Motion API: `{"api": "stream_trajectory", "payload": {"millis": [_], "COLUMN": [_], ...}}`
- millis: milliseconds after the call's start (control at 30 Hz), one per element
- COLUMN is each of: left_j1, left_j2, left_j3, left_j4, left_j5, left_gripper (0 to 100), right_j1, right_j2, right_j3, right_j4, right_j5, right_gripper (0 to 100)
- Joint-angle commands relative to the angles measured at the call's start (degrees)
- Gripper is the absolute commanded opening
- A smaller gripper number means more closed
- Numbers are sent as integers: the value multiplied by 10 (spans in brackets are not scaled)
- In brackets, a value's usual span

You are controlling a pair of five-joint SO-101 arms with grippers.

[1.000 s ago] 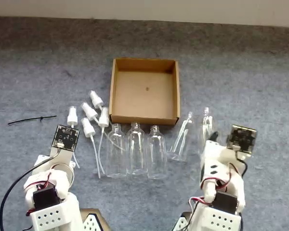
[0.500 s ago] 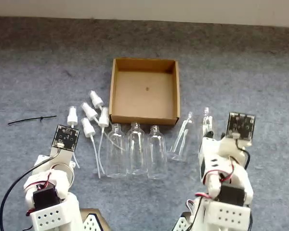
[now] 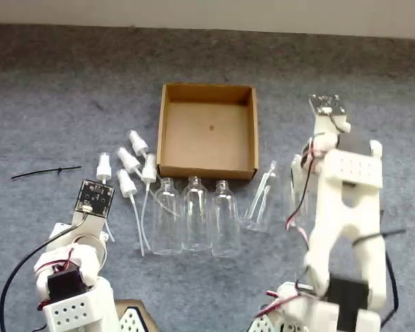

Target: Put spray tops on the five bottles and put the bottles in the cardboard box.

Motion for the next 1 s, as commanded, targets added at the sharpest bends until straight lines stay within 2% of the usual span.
{"api": "stream_trajectory", "payload": {"millis": [0,167,267,667,967], "left_j1": [-4,-4,-4,-4,-4], "left_j2": [-7,-7,-7,-7,-7], "left_j3": [11,11,11,11,11], "left_j4": [3,3,3,10,10], "left_j5": [-4,-4,-4,-4,-4], "left_gripper": [66,66,66,66,66], "right_j1": [-25,-96,-114,-45,-43], "right_j2": [69,79,84,195,306], "right_j3": [-104,-131,-131,-179,-225], "right_j4": [15,17,13,11,11], "right_j5": [9,4,4,24,24], "right_gripper": [204,205,205,206,206]}}
